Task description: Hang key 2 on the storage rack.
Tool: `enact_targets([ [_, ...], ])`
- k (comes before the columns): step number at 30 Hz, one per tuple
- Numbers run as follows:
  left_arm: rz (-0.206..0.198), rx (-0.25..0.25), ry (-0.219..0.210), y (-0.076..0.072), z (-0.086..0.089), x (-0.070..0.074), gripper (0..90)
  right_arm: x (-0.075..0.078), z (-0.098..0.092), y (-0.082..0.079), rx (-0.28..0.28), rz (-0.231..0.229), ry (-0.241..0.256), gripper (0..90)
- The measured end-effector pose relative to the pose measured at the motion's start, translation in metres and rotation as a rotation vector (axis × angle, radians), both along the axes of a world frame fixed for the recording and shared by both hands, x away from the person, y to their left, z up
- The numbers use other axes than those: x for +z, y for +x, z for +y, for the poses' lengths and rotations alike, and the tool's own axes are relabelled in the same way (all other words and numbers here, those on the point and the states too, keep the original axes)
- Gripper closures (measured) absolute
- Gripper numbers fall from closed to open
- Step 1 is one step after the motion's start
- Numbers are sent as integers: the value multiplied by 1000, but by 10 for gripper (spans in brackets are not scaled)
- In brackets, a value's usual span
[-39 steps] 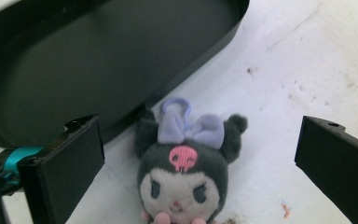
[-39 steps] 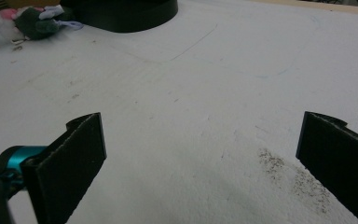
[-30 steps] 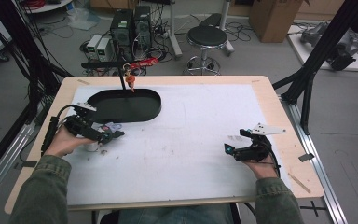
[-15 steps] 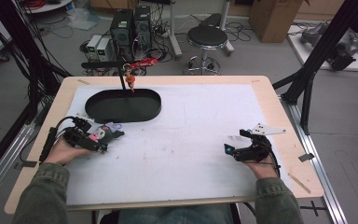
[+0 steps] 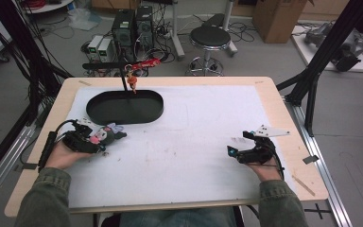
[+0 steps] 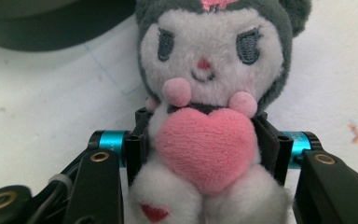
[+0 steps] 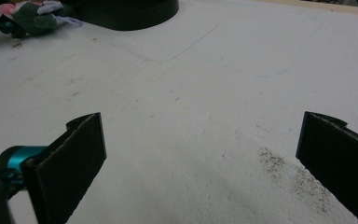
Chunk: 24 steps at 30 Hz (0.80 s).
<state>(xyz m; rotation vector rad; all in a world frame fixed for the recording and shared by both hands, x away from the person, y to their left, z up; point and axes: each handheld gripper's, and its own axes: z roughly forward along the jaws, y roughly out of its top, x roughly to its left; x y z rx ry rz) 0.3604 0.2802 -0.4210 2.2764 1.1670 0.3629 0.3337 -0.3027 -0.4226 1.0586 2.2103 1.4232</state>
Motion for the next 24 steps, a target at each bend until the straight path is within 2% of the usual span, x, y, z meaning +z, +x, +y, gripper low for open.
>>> enact_targets([
  [5,-5,8,-13,-2,4,8,487,0,1,0,5,2,0,6],
  [9,-26,1,-21,-3,7,15,487,0,1,0,6,2,3,5],
  [17,-57,-24,8,2,1,38,487,0,1,0,7,1,3,6],
  [20,-91,-33,9,2,-1,47,487,0,1,0,9,-1,3,6],
  [22,-111,-35,-14,3,-1,52,487,0,1,0,7,1,2,6],
  [24,-132,-27,-15,3,-2,58,487,0,1,0,6,1,3,6],
])
